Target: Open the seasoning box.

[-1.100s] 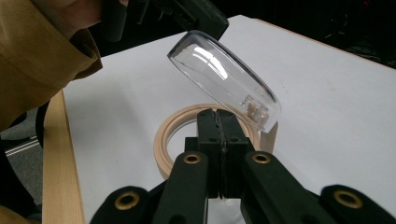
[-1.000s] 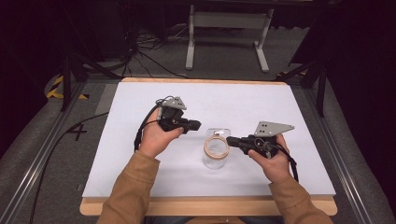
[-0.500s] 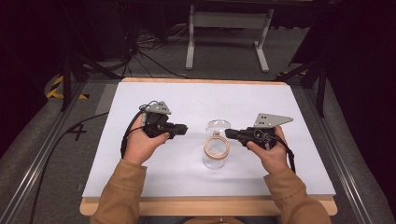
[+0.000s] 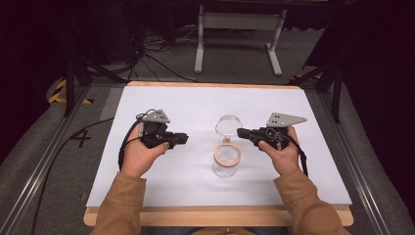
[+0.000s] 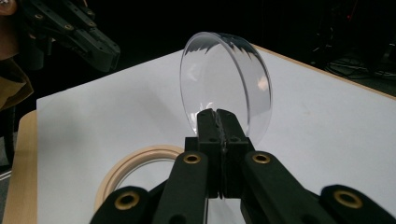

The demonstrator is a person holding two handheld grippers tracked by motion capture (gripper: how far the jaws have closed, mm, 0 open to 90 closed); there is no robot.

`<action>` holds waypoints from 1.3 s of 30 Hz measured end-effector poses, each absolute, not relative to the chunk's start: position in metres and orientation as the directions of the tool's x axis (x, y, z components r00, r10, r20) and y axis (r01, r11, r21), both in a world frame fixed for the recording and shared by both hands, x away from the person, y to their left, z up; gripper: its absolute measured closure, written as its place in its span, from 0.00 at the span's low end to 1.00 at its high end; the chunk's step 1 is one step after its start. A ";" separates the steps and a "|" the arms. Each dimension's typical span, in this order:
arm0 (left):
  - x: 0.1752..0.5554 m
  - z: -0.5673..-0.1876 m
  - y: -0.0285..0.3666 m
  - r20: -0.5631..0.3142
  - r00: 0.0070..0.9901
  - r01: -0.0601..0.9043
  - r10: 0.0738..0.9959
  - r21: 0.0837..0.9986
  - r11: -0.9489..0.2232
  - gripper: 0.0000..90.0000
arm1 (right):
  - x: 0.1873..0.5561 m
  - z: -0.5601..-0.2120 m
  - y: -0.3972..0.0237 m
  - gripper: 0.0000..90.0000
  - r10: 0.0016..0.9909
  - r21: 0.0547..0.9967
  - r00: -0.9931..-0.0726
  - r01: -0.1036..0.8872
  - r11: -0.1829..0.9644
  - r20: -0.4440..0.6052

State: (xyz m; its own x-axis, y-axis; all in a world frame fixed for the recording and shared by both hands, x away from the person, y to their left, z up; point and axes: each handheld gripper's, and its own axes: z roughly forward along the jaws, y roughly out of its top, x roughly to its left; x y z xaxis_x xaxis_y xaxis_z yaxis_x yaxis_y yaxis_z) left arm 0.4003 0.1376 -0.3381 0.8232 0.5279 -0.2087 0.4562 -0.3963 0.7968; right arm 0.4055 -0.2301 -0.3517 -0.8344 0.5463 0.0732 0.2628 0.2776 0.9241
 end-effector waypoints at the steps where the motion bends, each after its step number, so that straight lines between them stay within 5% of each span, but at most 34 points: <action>1: 0.400 -0.338 0.139 -0.213 0.820 0.463 0.531 0.793 -0.397 0.92 | 0.408 -0.353 -0.231 1.00 0.553 0.926 -0.830 0.263 0.272 0.073; 18: 0.395 -0.331 0.147 -0.209 0.830 0.461 0.517 0.779 -0.425 0.86 | 0.396 -0.333 -0.244 0.99 0.552 0.928 -0.833 0.232 0.291 0.035; 39: 0.403 -0.335 0.177 -0.219 0.778 0.504 0.589 0.776 -0.378 0.77 | 0.394 -0.320 -0.307 0.85 0.640 0.909 -0.767 0.295 0.295 0.041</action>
